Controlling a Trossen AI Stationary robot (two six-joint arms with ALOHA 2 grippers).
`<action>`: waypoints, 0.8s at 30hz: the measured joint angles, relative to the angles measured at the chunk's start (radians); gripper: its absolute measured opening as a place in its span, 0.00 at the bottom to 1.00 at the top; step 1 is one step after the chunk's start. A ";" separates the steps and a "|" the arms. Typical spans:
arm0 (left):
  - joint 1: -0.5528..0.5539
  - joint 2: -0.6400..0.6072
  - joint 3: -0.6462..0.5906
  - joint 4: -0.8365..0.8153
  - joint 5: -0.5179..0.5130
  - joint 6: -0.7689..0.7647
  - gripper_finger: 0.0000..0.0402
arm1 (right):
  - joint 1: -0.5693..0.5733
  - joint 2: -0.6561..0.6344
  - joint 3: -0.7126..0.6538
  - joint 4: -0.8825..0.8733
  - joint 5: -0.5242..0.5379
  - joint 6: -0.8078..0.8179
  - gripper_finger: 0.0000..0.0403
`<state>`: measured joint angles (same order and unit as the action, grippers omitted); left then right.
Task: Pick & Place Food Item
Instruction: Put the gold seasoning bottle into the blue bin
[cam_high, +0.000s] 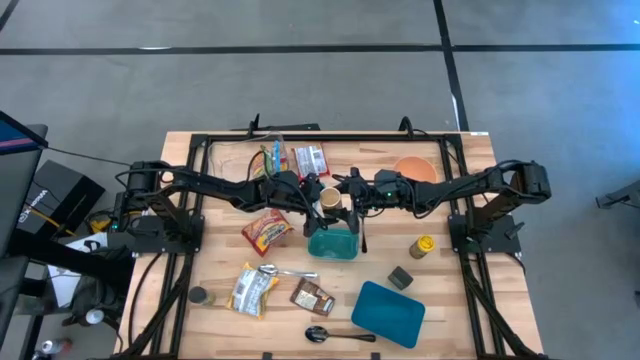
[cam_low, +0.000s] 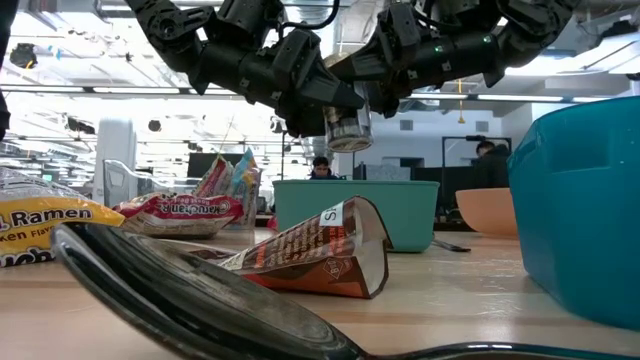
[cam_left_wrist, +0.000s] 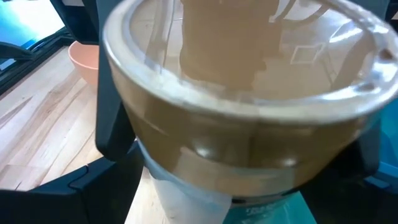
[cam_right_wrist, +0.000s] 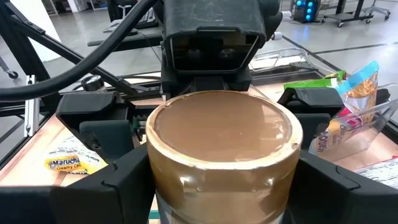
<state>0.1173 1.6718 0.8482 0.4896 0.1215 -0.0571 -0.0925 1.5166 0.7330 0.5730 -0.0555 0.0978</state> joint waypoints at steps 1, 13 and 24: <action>0.000 0.000 0.000 0.000 0.000 0.000 0.94 | 0.000 0.000 0.000 -0.001 0.000 0.000 0.70; 0.002 0.000 0.000 -0.003 0.000 0.000 0.93 | 0.000 -0.114 0.000 -0.149 0.002 -0.003 0.70; 0.002 0.000 0.000 -0.004 0.000 0.000 0.93 | 0.020 -0.252 0.000 -0.394 0.004 -0.002 0.70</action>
<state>0.1192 1.6718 0.8482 0.4860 0.1213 -0.0570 -0.0724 1.2650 0.7334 0.1790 -0.0517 0.0962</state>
